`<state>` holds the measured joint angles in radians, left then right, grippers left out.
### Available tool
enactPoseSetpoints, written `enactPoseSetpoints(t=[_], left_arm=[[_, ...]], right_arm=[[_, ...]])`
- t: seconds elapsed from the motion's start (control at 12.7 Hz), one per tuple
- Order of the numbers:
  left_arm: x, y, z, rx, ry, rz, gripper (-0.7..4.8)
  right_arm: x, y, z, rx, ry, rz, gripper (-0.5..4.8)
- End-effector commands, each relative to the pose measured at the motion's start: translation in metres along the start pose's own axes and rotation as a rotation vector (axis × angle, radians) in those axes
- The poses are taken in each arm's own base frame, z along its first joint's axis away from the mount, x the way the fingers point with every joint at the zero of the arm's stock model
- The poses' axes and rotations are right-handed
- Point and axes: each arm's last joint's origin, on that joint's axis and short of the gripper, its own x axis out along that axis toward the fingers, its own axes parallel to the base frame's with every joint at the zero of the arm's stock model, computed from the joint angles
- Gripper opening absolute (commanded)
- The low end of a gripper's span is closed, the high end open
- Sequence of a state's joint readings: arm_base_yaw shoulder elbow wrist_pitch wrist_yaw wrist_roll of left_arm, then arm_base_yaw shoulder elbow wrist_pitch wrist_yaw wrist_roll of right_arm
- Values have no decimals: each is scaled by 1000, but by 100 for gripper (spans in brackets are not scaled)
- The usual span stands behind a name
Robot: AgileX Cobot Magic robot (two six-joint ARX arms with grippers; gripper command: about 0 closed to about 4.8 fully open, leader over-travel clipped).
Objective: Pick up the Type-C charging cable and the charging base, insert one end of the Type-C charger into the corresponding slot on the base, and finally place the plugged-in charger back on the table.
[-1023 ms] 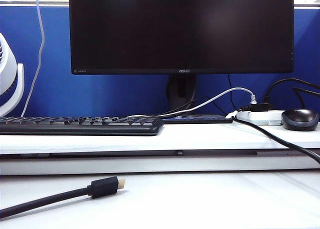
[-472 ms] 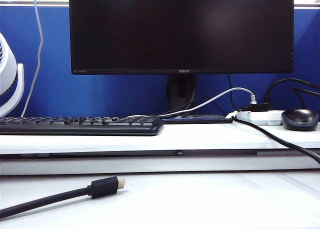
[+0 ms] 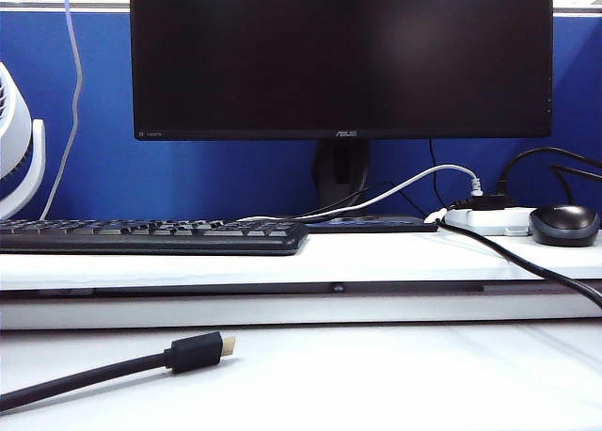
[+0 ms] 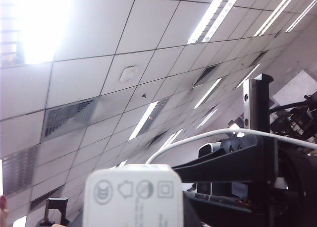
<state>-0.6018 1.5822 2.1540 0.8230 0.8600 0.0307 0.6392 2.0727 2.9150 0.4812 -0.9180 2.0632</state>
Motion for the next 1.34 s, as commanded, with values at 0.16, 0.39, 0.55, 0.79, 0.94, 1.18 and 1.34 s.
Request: enactPoseSetpoints(t=[0.16, 0.39, 0.55, 0.79, 0.94, 1.18, 1.34], left_arm=[[-5, 6, 4, -1, 19, 16, -6], [-5, 6, 2, -3, 21, 13, -6], [-5, 6, 2, -2, 22, 12, -6], [-5, 5, 3, -2, 21, 8, -6], [-5, 5, 3, -1, 21, 5, -6], [-5, 6, 4, 3, 18, 6, -6], [-5, 6, 4, 6, 18, 7, -6]], right_arm=[[-3, 5, 3, -25, -43, -8, -5], [0, -1, 3, 55, -47, -39, -5], [3, -2, 1, 71, -39, -33, -5], [3, -1, 0, 67, -36, -24, -5], [3, 0, 0, 68, -35, -18, -5], [3, 2, -1, 63, -34, -15, -5], [3, 3, -1, 61, -36, -14, -5]])
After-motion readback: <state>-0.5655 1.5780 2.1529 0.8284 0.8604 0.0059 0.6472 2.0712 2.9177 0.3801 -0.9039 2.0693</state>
